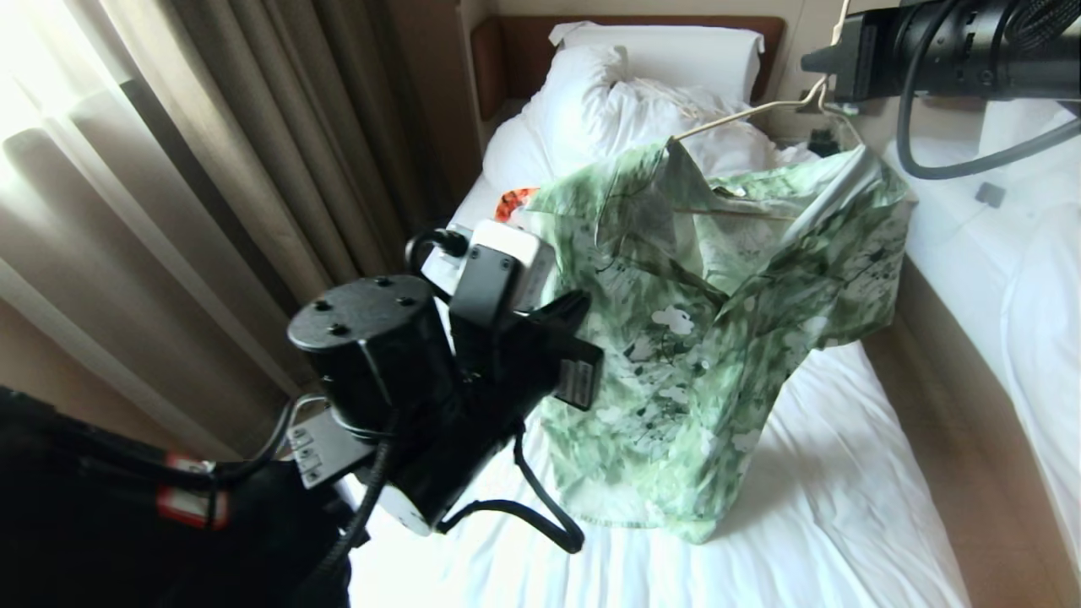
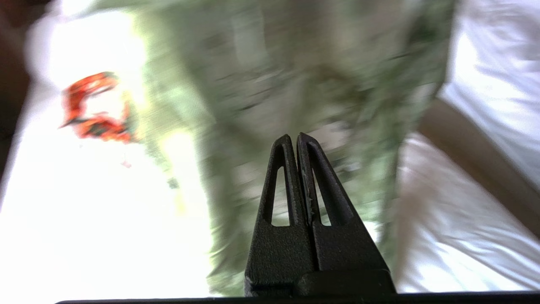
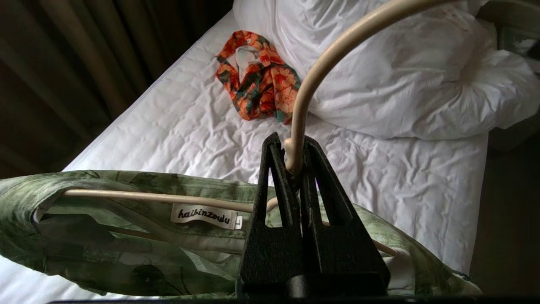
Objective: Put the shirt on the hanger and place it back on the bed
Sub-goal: Take the clothes hanger out of the clothes
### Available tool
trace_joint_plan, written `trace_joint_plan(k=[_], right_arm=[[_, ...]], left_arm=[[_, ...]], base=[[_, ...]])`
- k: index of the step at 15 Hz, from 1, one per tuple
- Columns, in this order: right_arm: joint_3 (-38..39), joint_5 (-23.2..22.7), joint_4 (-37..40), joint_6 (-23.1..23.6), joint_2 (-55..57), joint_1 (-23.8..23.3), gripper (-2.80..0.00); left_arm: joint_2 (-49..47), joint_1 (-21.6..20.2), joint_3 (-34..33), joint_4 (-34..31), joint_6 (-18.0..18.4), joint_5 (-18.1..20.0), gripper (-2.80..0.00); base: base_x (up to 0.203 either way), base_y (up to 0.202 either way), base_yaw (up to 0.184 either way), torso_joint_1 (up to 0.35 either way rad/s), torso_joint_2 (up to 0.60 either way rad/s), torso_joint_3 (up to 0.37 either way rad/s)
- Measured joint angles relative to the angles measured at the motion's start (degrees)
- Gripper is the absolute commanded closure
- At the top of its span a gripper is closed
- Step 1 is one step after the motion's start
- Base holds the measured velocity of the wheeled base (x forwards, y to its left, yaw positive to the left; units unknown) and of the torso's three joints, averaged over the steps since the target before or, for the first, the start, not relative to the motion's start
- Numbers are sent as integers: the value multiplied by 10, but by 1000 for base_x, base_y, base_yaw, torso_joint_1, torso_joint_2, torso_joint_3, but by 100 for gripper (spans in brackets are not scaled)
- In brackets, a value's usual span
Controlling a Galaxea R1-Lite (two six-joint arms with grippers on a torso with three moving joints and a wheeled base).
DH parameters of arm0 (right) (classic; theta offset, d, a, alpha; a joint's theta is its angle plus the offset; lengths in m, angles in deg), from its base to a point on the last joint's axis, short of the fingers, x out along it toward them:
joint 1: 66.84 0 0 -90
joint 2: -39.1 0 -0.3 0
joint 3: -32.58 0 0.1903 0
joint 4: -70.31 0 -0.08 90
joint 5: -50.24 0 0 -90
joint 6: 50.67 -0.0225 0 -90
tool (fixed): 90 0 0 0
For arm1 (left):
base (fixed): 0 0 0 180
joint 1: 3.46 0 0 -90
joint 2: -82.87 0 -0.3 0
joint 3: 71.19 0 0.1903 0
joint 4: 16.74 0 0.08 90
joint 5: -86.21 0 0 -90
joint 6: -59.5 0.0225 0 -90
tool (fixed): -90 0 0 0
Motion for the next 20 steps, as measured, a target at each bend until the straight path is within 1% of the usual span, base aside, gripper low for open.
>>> trace_joint_plan(k=[2,5,9,11,15,17,20], right_arm=[[0,8,-5,3,-7,1,0],[0,12,-34,3,-15,2,0],[0,18,-69,4,-23,2,0],[0,19,-73,13,-26,2,0],[0,20,-129,20,-29,2,0],[0,20,-140,20,-29,1,0],[0,36,-148,19,-29,1,0]], left_arm=[[35,-42,-38,0,-2,-15,0],[79,-90,-88,0,-4,-28,0],[121,-134,-131,0,-11,-35,0],[138,-150,-147,0,-13,-45,0],[182,-165,-195,0,-20,-53,0],[203,-166,-210,-1,-23,-73,0],[234,-170,-241,-2,-23,-103,0]], base=[[0,0,0,0,0,0],[0,0,0,0,0,0],[0,0,0,0,0,0],[0,0,0,0,0,0],[0,0,0,0,0,0],[0,0,0,0,0,0],[0,0,0,0,0,0]])
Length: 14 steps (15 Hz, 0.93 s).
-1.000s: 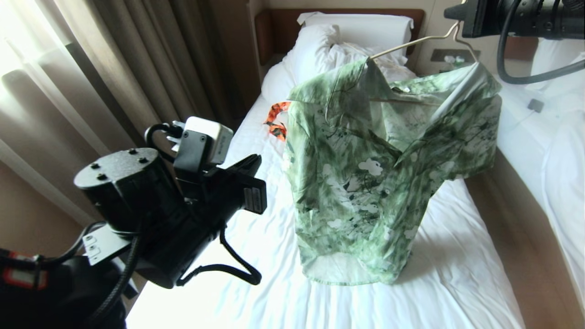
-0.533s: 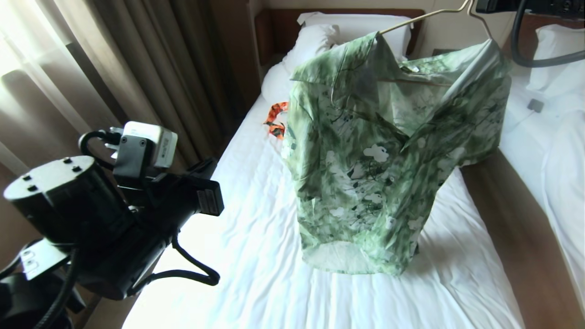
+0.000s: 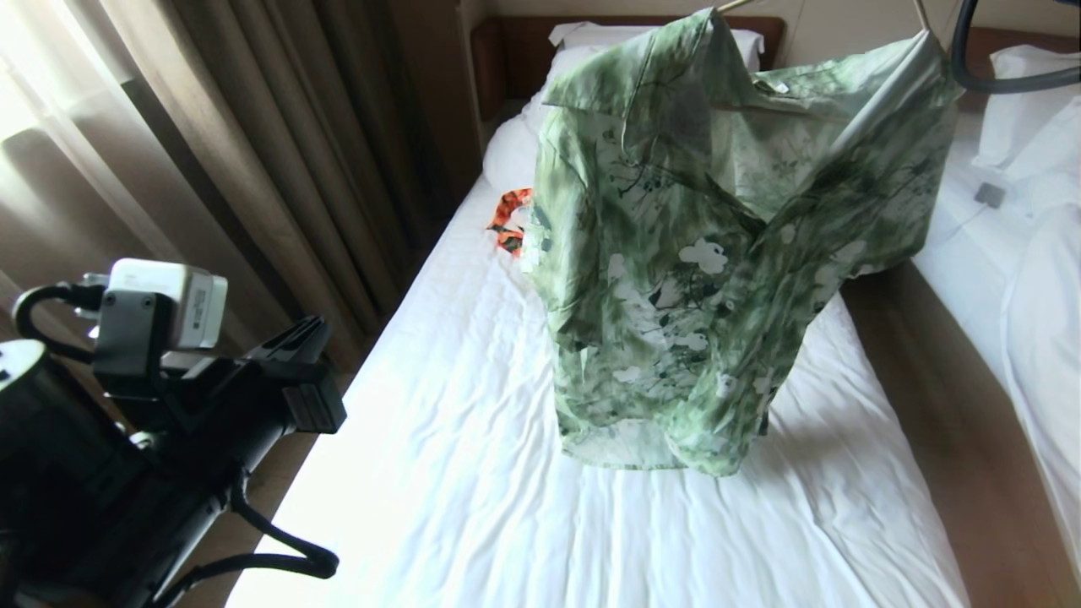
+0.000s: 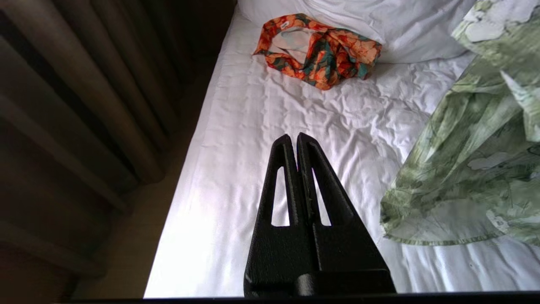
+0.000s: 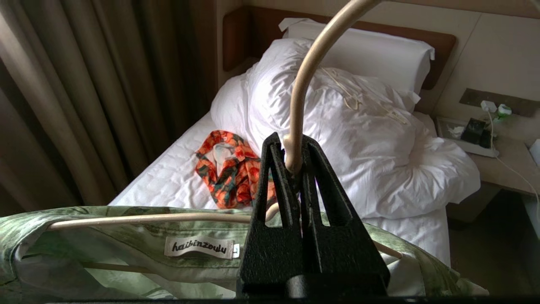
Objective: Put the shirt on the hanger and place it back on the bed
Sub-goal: Take the clothes hanger out of the clothes
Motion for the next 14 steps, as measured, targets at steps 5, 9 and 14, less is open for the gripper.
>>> trace_joint_plan(k=[5,9,14], right_arm=[[0,2,-27,5,0,6,0],[0,4,-27,5,-1,9,0],[0,4,-24,5,-2,10,0]], left_arm=[[40,-26,-25,-1,2,-7,0],[51,-40,-32,-2,1,-7,0],[51,-43,-22,-4,2,-6,0]], base=[[0,0,0,0,0,0],[0,0,0,0,0,0],[0,0,0,0,0,0]])
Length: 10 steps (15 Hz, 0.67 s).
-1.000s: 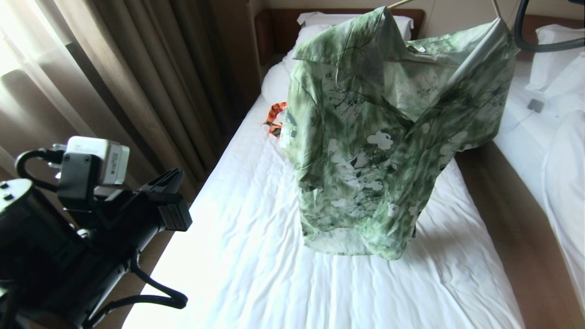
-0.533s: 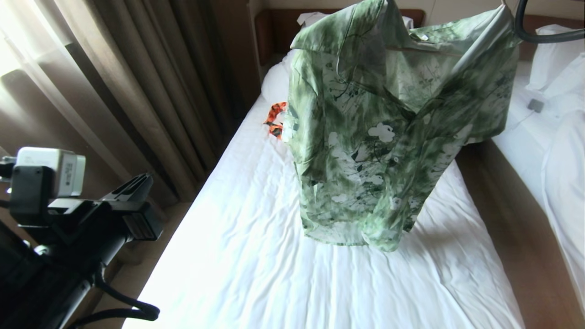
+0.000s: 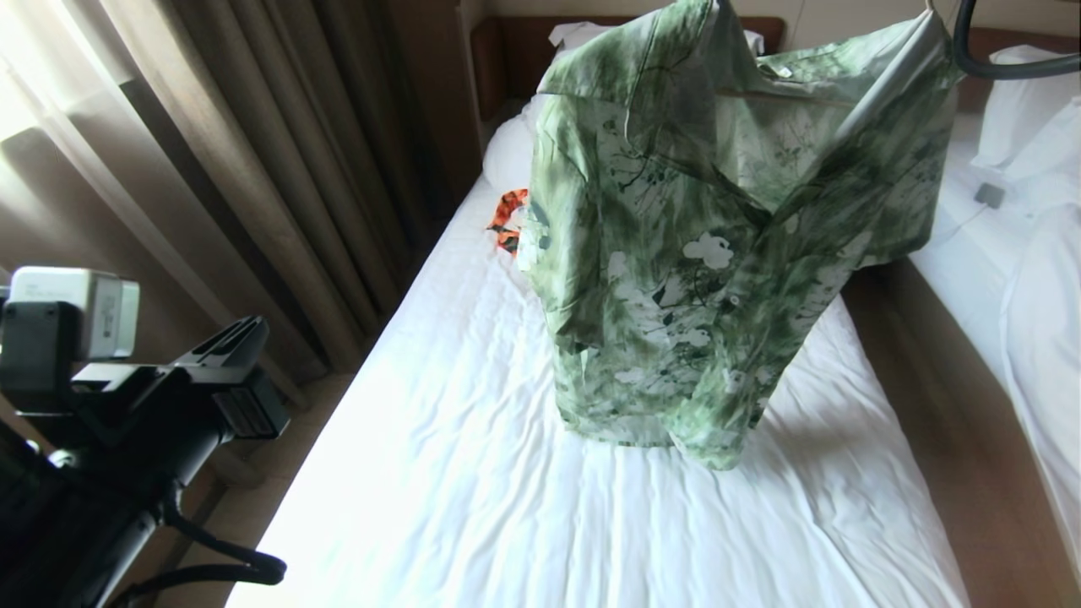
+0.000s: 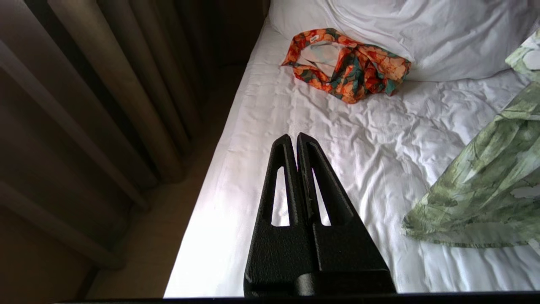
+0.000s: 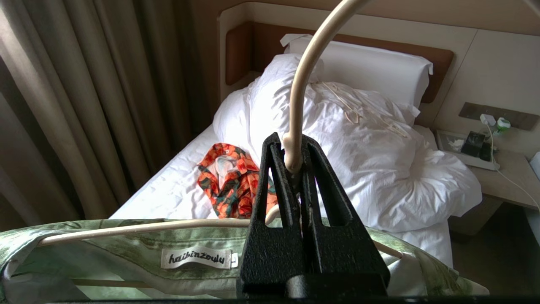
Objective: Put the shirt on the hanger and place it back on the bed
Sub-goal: Take the clothes hanger out of the clothes
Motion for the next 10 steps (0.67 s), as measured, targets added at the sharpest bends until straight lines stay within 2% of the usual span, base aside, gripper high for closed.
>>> trace_joint_plan(k=[3,5,7,10], right_arm=[[0,0,4,-1,1,3,0],[0,-1,20,-5,2,2,0],[0,-1,47,-8,3,2,0],[0,1,81,-13,5,4,0]], left_arm=[[-2,6,29,-40,1,1,0],[2,35,65,-87,5,-1,0],[14,94,120,-162,10,-3,0],[5,198,199,-257,-19,6,0]], base=[[0,0,0,0,0,0],[0,0,0,0,0,0],[0,0,0,0,0,0],[0,0,0,0,0,0]])
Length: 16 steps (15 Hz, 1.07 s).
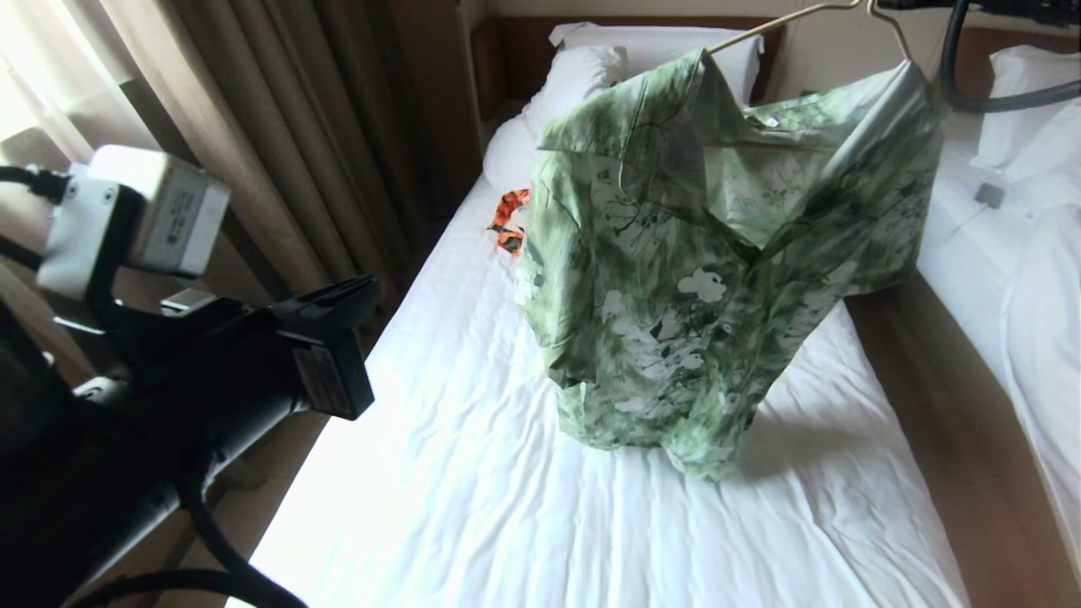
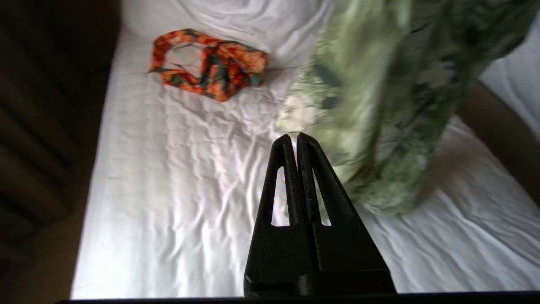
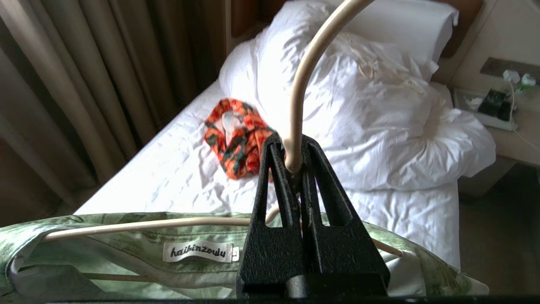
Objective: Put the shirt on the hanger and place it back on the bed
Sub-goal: Take the clothes hanger out of the clothes
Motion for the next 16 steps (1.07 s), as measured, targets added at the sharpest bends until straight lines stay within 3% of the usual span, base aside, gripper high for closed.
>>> trace_joint_plan(k=[3,6,7,9,12,16], right_arm=[[0,43,27,-11,14,2,0],[0,77,38,-16,29,4,0],[0,85,46,-16,31,7,0],[0,90,62,-17,32,18,0],[0,91,65,-30,31,23,0],[0,90,74,-53,26,26,0]], left_arm=[[-36,73,42,-14,-43,81,0],[-89,91,71,-3,-102,159,0],[-114,86,78,15,-110,186,-280],[-175,69,89,73,-115,219,-280],[-280,36,125,161,-117,237,-280],[-377,-9,211,178,-118,238,-280]], base=[[0,0,0,0,0,0],[0,0,0,0,0,0],[0,0,0,0,0,0],[0,0,0,0,0,0],[0,0,0,0,0,0],[0,0,0,0,0,0]])
